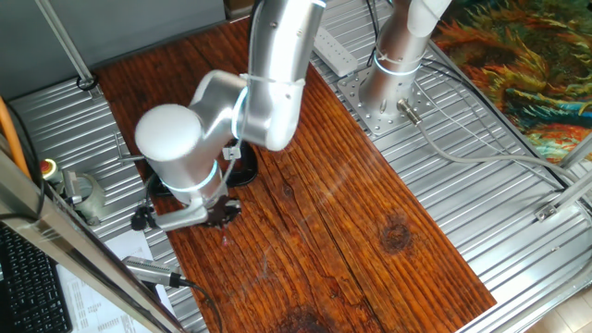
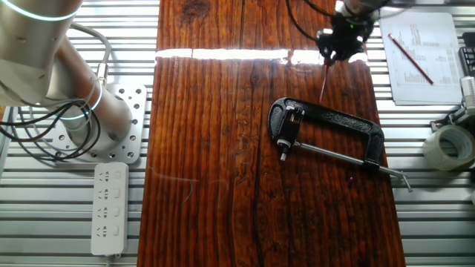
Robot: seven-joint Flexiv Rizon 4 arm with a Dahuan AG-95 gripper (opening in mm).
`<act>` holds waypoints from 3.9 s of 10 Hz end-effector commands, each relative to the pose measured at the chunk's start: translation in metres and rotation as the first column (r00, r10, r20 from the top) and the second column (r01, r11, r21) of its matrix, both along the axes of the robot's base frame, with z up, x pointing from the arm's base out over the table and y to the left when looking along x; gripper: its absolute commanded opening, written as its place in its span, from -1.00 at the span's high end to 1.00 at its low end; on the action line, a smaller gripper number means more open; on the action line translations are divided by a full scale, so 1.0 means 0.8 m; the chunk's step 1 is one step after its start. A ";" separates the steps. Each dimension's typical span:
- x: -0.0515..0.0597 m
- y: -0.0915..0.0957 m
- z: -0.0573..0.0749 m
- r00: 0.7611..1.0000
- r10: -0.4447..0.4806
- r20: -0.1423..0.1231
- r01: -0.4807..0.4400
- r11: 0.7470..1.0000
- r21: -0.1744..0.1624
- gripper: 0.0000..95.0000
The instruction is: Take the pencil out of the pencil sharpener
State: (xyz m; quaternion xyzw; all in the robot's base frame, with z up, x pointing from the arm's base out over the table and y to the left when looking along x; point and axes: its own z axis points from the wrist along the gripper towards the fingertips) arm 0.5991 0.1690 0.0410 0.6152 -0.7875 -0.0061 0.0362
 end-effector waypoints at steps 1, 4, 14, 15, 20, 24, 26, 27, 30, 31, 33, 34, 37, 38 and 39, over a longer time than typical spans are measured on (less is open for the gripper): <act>-0.001 0.004 -0.005 0.999 -0.035 0.009 0.035 0.999 -0.010 1.00; -0.007 0.017 -0.018 0.999 -0.035 0.017 0.035 0.999 -0.023 1.00; -0.009 0.021 -0.029 0.999 -0.040 0.029 0.040 0.999 -0.020 1.00; -0.009 0.020 -0.030 0.999 -0.038 0.031 0.038 0.999 -0.018 1.00; -0.008 0.021 -0.035 0.999 -0.036 0.037 0.037 0.999 -0.010 1.00; -0.008 0.023 -0.037 0.998 -0.042 0.038 0.042 0.999 -0.012 1.00; -0.007 0.023 -0.038 0.998 -0.043 0.038 0.043 0.999 -0.014 1.00; -0.007 0.023 -0.038 0.998 -0.042 0.037 0.043 0.999 -0.012 1.00; -0.007 0.023 -0.038 0.998 -0.044 0.037 0.044 0.999 -0.013 1.00; -0.007 0.023 -0.038 0.998 -0.045 0.037 0.045 0.999 -0.014 1.00; -0.007 0.023 -0.038 0.998 -0.044 0.037 0.045 0.999 -0.014 0.60; -0.007 0.023 -0.038 0.998 -0.044 0.037 0.045 0.999 -0.014 0.60; -0.007 0.023 -0.038 0.998 -0.044 0.036 0.045 0.999 -0.018 0.60; -0.007 0.023 -0.038 0.998 -0.046 0.036 0.046 0.999 -0.020 0.60; -0.007 0.023 -0.038 0.998 -0.045 0.035 0.046 0.999 -0.021 0.60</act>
